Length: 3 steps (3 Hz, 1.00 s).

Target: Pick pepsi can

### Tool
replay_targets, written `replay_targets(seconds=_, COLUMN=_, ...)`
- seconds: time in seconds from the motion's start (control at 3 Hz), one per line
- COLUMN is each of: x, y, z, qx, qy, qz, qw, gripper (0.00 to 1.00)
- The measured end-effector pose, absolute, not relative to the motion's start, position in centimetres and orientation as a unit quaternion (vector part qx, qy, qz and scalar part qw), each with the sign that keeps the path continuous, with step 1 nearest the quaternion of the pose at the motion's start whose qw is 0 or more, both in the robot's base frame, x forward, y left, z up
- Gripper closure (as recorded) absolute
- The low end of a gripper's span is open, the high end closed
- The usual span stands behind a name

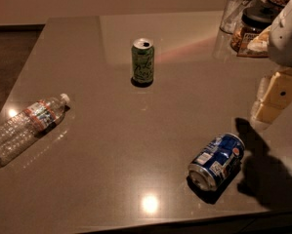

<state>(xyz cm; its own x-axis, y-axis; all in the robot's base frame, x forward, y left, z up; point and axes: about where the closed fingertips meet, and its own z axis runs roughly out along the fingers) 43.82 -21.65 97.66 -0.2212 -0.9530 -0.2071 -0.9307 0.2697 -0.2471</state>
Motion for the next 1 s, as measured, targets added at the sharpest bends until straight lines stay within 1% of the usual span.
replay_targets(seconds=0.67, x=43.5, y=-20.8, z=97.4, qx=-0.623, qy=0.766, qz=-0.022, qw=0.157, gripper=0.0)
replay_targets(seconds=1.0, x=41.7, y=-19.5, z=96.8, qx=-0.658, qy=0.736, qz=0.001, qw=0.158, gripper=0.0)
